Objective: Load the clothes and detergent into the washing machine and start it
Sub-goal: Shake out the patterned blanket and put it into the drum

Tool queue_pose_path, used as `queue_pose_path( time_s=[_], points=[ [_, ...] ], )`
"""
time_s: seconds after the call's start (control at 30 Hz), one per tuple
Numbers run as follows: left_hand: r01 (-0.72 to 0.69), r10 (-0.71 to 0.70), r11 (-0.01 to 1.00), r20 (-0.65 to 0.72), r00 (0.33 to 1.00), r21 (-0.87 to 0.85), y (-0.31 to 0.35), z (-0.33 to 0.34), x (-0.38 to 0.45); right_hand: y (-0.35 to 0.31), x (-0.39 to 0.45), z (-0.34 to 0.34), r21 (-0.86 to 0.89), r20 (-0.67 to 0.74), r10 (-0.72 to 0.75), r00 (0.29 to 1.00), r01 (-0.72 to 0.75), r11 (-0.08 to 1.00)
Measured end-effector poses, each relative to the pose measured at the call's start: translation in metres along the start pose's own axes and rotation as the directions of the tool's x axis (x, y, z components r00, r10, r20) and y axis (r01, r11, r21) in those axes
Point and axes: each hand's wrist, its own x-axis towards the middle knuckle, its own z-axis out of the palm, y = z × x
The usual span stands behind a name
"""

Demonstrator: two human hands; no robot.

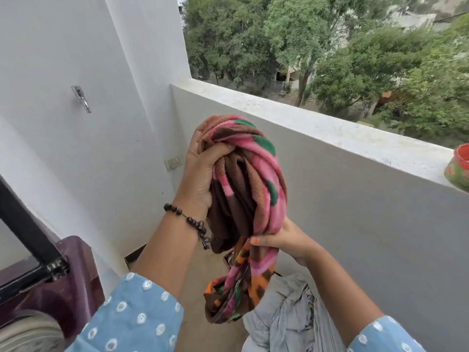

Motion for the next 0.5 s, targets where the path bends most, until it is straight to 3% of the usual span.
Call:
queue_pose_path(
  time_s=[0.07, 0.2, 0.3, 0.4, 0.5],
  points=[
    [0.005, -0.016, 0.995, 0.105, 0.994, 0.098, 0.010, -0.004, -0.004, -0.003, -0.002, -0.007, -0.031, 0.002, 0.029, 1.000, -0.029, 0.999],
    [-0.005, -0.062, 0.961, 0.234, 0.970, 0.277, 0.038, -0.021, -0.004, -0.019, -0.009, -0.028, -0.258, 0.006, 0.017, 1.000, -0.015, 0.966],
    [-0.039, -0.050, 0.929, 0.230, 0.972, 0.368, 0.054, -0.035, 0.001, -0.046, -0.010, -0.051, -0.391, -0.282, -0.152, 0.947, 0.031, 0.920],
    [-0.063, -0.021, 0.922, 0.211, 0.977, 0.383, 0.056, -0.042, 0.004, -0.083, -0.010, -0.068, -0.573, -0.527, -0.438, 0.729, 0.077, 0.816],
    [-0.070, 0.013, 0.936, 0.165, 0.986, 0.345, 0.049, -0.040, 0.006, -0.119, -0.011, -0.072, -0.694, -0.603, -0.650, 0.461, 0.098, 0.713]
  ],
)
